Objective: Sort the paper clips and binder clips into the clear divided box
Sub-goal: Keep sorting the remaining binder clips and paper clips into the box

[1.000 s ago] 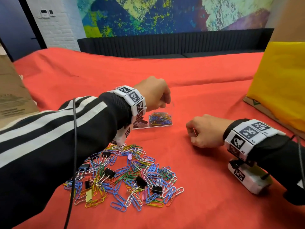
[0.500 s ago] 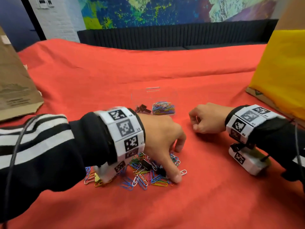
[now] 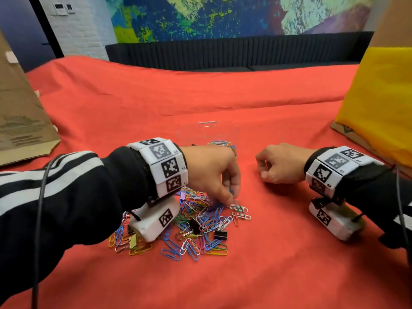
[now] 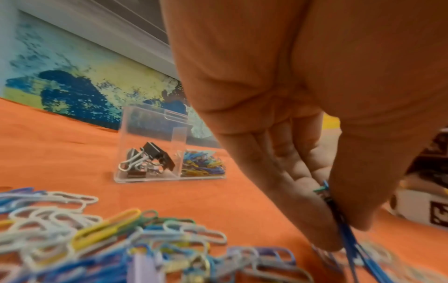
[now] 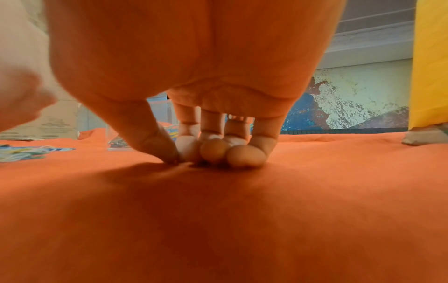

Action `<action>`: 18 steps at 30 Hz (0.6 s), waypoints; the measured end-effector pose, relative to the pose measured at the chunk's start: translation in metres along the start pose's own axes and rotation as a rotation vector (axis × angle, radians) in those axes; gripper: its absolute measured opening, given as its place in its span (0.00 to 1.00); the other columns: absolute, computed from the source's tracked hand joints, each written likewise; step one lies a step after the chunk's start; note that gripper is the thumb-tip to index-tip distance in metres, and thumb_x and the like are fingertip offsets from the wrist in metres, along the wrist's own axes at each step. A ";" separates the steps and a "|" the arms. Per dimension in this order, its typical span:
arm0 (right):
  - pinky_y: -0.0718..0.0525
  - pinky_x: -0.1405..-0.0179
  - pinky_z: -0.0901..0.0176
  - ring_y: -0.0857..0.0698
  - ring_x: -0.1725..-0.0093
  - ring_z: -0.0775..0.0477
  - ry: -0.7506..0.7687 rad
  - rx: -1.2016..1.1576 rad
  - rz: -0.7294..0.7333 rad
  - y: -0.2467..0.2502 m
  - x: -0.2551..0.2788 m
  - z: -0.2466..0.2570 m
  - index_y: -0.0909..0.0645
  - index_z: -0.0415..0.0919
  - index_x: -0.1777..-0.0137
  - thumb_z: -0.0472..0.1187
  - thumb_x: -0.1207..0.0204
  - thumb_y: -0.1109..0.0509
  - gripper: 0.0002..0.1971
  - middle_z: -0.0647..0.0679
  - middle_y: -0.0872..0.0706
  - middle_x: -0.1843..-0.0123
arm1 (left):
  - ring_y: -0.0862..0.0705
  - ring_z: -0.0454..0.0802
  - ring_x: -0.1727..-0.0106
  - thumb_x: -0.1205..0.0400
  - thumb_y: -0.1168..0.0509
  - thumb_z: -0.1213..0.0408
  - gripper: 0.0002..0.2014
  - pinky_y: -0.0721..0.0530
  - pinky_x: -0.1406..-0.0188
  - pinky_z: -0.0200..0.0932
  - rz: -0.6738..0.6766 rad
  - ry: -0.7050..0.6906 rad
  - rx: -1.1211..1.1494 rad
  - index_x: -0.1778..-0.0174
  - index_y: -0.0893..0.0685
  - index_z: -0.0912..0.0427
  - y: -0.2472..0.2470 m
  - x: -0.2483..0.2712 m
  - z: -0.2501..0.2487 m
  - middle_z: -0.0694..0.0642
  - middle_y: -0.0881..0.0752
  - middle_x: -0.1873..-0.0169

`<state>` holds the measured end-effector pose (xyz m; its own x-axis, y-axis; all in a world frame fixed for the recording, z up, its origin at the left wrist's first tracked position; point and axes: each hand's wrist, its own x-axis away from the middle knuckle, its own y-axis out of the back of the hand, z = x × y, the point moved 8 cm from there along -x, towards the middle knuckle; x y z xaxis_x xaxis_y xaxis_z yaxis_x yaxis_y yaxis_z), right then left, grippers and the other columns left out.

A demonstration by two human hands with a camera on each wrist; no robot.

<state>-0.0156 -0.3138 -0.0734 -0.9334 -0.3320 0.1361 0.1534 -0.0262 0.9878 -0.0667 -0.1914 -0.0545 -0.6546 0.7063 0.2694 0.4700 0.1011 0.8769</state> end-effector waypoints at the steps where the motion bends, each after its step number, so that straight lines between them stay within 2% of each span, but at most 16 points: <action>1: 0.15 0.56 0.54 0.16 0.59 0.44 -0.001 -0.005 -0.002 0.000 0.000 0.000 0.20 0.48 0.62 0.44 0.30 0.31 0.02 0.48 0.12 0.61 | 0.12 0.42 0.70 0.26 0.24 0.66 0.04 0.17 0.68 0.30 -0.014 0.003 0.044 0.57 0.11 0.58 0.006 0.001 0.003 0.56 0.08 0.63; 3: 0.15 0.56 0.54 0.16 0.59 0.45 -0.003 -0.017 -0.003 0.000 -0.001 -0.001 0.19 0.48 0.62 0.44 0.31 0.32 0.02 0.49 0.12 0.61 | 0.12 0.45 0.70 0.26 0.24 0.69 0.05 0.16 0.70 0.32 -0.076 0.007 0.109 0.55 0.11 0.63 0.022 0.003 0.007 0.61 0.08 0.63; 5: 0.16 0.56 0.55 0.16 0.59 0.45 0.004 -0.013 -0.001 0.000 0.000 0.000 0.19 0.48 0.61 0.44 0.30 0.32 0.02 0.49 0.12 0.61 | 0.12 0.44 0.70 0.26 0.24 0.70 0.06 0.17 0.71 0.31 -0.169 0.015 0.114 0.55 0.11 0.63 0.044 0.005 0.011 0.63 0.09 0.62; 8: 0.20 0.58 0.58 0.18 0.59 0.46 0.023 -0.004 0.004 -0.001 0.001 0.002 0.20 0.49 0.61 0.44 0.28 0.33 0.02 0.49 0.13 0.60 | 0.12 0.43 0.70 0.26 0.24 0.66 0.04 0.15 0.69 0.33 -0.379 0.004 0.066 0.57 0.09 0.58 0.085 0.006 0.018 0.56 0.08 0.64; 11: 0.21 0.58 0.59 0.18 0.59 0.46 0.030 -0.010 0.001 -0.001 0.001 0.002 0.20 0.48 0.62 0.44 0.28 0.34 0.03 0.50 0.13 0.61 | 0.11 0.44 0.69 0.28 0.23 0.63 0.03 0.11 0.60 0.40 -0.617 -0.001 0.019 0.60 0.10 0.54 0.124 0.002 0.026 0.50 0.08 0.68; 13: 0.19 0.58 0.59 0.17 0.59 0.46 0.030 -0.018 -0.003 -0.001 0.001 0.001 0.20 0.47 0.62 0.44 0.29 0.34 0.04 0.50 0.12 0.61 | 0.12 0.40 0.68 0.29 0.23 0.61 0.03 0.12 0.55 0.41 -0.737 0.033 -0.075 0.63 0.10 0.50 0.139 -0.005 0.030 0.47 0.09 0.68; 15: 0.19 0.59 0.59 0.17 0.60 0.46 0.032 -0.024 -0.004 -0.002 0.001 0.000 0.21 0.48 0.63 0.45 0.29 0.34 0.04 0.50 0.13 0.61 | 0.14 0.35 0.69 0.30 0.24 0.60 0.03 0.14 0.54 0.38 -0.785 0.058 -0.122 0.64 0.11 0.48 0.144 -0.015 0.033 0.46 0.10 0.68; 18: 0.20 0.60 0.59 0.18 0.61 0.47 0.032 -0.036 0.000 -0.003 0.000 -0.001 0.21 0.48 0.64 0.45 0.30 0.34 0.03 0.51 0.13 0.63 | 0.17 0.29 0.70 0.30 0.23 0.60 0.04 0.18 0.56 0.34 -0.736 0.084 -0.164 0.61 0.10 0.48 0.137 -0.033 0.039 0.46 0.09 0.67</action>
<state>-0.0154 -0.3148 -0.0761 -0.9227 -0.3618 0.1329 0.1653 -0.0599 0.9844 0.0425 -0.1739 0.0417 -0.8110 0.4409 -0.3845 -0.1953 0.4154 0.8884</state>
